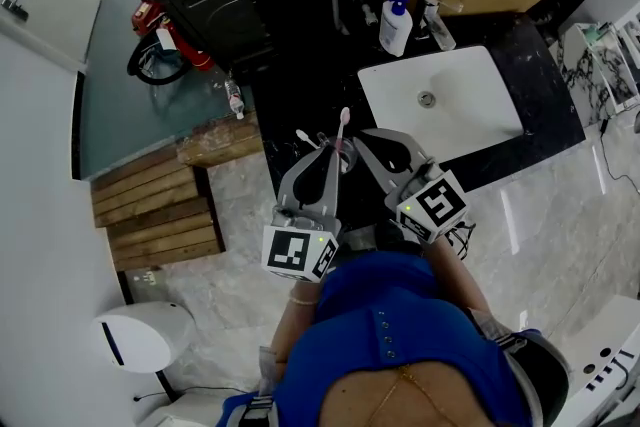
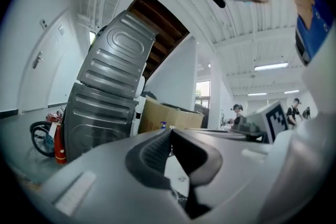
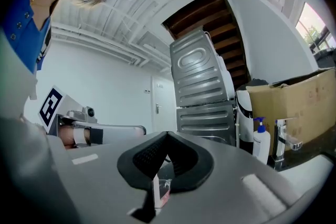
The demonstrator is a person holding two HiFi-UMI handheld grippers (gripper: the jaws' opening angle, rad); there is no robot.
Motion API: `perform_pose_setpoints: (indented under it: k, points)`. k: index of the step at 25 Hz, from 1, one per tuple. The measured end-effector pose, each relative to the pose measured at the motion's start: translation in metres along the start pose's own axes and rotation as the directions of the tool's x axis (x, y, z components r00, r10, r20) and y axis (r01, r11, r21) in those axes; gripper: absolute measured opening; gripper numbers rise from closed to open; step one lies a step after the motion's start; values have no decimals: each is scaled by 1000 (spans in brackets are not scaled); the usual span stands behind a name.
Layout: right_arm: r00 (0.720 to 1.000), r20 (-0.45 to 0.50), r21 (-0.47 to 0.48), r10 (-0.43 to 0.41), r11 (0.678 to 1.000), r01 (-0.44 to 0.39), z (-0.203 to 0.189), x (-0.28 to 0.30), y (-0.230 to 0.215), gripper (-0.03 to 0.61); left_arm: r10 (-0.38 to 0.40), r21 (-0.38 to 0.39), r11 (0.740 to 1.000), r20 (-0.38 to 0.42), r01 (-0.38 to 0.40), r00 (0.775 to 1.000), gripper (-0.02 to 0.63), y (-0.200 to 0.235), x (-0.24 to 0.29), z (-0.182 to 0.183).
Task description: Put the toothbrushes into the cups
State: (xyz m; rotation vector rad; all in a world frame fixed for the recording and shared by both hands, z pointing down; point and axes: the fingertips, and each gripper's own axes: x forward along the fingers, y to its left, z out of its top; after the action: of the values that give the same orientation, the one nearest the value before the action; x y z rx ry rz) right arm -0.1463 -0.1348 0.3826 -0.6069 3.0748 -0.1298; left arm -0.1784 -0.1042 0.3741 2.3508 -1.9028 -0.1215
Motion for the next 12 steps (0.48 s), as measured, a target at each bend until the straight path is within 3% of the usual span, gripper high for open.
perform_pose_setpoints:
  k: [12]
  points:
    - [998, 53, -95, 33, 995, -27, 31, -1, 17, 0, 7, 0, 1000, 49, -7, 999, 5, -2, -4, 22]
